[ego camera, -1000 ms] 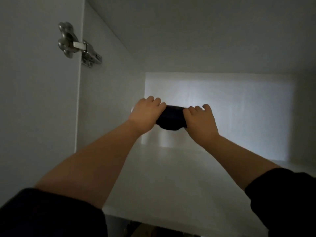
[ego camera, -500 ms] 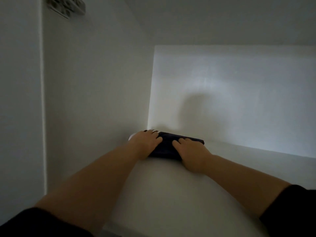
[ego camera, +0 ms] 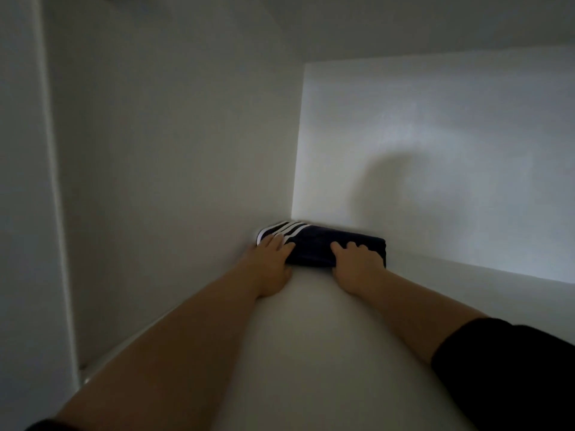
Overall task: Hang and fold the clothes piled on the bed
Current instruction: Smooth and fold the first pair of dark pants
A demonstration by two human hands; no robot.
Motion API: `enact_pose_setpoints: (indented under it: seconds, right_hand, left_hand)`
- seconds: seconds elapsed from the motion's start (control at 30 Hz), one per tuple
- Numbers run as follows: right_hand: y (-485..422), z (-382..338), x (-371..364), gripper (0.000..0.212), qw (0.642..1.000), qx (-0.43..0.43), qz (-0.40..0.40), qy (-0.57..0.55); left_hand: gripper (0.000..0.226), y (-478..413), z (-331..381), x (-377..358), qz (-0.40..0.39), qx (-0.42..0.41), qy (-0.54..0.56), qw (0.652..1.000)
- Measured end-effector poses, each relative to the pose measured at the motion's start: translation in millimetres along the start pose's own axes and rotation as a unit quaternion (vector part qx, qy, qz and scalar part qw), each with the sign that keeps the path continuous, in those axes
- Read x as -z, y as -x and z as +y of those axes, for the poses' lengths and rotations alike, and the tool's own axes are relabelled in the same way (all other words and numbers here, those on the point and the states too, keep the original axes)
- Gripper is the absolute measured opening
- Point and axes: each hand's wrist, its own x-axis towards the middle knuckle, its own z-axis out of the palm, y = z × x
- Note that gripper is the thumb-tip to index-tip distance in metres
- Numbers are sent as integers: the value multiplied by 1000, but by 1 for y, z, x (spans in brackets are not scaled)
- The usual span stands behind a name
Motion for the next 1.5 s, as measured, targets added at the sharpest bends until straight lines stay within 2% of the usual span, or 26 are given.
enact_pose_setpoints:
  seconds: [0.2,0.3,0.47,0.6,0.7,0.77,0.9,1.03,1.17,1.37,1.5]
  right_hand:
    - [-24,-3,-7,55,998,-20,-21,-51]
    - [-26,4,-10,62,998,-3,-11,-59]
    - [-27,3,-6,71,999,-3,-10,-44]
    - [-11,-5,-1,71,1000,2,-27,-1]
    - [18,-7,11,63,998,41,-45,-25]
    - [47,-3,24,59,996,63,-52,-33]
    - [109,17,56,59,997,73,-24,0]
    - [192,42,92,60,1000,-8,11,12]
    - [301,58,111,56,990,-114,77,-11]
    - [502,68,136,49,956,-280,86,23]
    - [635,74,177,52,921,-377,72,74]
  left_hand:
    - [62,1,-5,-2,-91,47,94,990]
    - [57,0,-4,-1,-101,64,114,986]
    - [38,0,0,3,-104,76,86,988]
    - [44,10,5,10,-129,71,79,986]
    - [51,30,14,24,-156,63,84,982]
    - [51,49,28,33,-137,48,90,985]
    - [55,84,59,58,-11,6,113,994]
    - [51,119,92,89,76,-55,129,987]
    - [52,170,152,103,104,-141,188,966]
    - [52,275,285,128,115,-284,239,921]
    - [53,350,367,160,132,-392,217,884]
